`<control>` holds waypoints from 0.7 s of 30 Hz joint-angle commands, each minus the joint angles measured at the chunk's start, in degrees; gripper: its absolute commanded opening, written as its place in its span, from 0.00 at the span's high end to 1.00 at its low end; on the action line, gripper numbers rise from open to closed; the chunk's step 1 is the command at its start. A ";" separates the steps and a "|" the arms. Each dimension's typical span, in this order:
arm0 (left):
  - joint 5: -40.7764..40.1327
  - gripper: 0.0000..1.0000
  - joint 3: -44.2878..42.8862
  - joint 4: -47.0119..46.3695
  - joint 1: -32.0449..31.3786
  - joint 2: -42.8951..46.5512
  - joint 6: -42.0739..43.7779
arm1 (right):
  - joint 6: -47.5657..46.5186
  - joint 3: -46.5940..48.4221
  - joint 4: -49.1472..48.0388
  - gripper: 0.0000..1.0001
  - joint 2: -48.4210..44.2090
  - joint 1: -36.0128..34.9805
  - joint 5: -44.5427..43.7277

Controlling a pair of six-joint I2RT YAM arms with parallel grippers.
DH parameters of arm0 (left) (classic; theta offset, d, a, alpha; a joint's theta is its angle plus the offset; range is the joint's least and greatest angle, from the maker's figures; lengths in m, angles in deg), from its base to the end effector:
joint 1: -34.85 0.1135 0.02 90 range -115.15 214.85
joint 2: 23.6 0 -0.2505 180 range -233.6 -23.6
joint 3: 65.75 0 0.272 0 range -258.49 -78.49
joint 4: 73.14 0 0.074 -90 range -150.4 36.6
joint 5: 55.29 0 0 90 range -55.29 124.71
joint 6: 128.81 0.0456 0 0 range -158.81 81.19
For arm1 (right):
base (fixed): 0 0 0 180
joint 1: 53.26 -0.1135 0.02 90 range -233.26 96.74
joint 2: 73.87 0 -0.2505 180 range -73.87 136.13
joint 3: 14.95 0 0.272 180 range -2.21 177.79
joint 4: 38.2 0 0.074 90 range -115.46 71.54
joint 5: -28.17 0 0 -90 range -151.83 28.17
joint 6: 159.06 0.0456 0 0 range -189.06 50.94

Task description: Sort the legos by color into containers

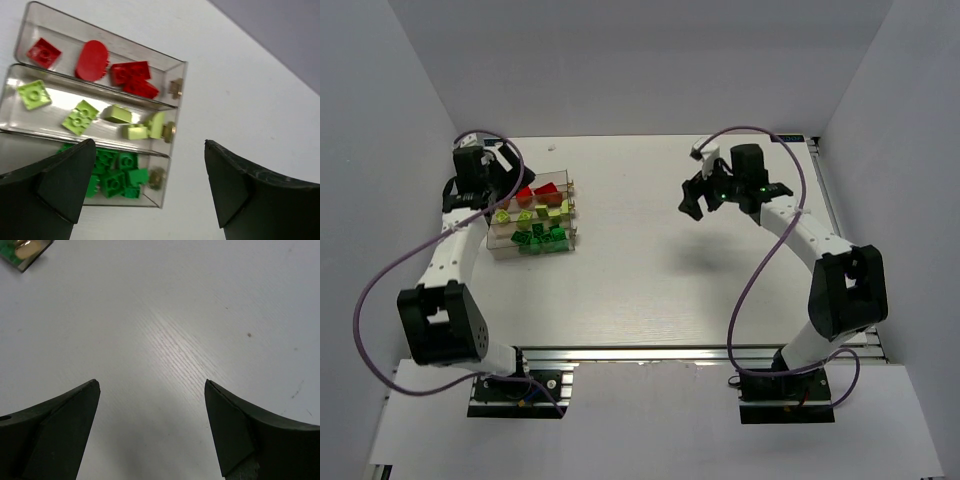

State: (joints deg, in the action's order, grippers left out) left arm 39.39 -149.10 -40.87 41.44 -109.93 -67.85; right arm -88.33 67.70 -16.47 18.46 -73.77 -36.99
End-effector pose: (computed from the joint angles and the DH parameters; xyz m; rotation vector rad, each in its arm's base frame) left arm 0.3711 0.0391 0.2804 -0.6288 2.1089 -0.3100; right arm 0.3649 0.1570 0.2579 -0.9501 1.8701 0.4711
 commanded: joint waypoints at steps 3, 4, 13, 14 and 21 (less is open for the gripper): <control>12.16 0.02 10.29 -9.59 0.18 11.15 -3.91 | 10.56 5.23 1.11 0.10 0.65 7.05 2.14; 13.40 0.02 11.71 -11.34 0.09 12.22 -4.44 | 11.26 5.32 1.03 0.11 0.48 7.85 1.97; 18.07 0.02 21.03 -17.68 -1.14 22.42 -7.96 | 15.49 5.68 0.41 0.11 -2.42 16.03 -2.23; 18.16 0.02 21.30 -17.86 -1.23 22.86 -8.05 | 15.40 5.24 0.32 0.11 -2.86 16.12 -2.86; 18.69 0.02 23.41 -17.86 -2.46 24.62 -7.70 | 15.74 -1.61 -2.13 0.11 -8.39 16.03 -8.21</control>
State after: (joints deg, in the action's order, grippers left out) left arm 56.68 -126.89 -57.38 39.70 -86.89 -75.33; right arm -73.88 68.29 -16.53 14.02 -57.53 -41.34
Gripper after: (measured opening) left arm 0.983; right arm 0.895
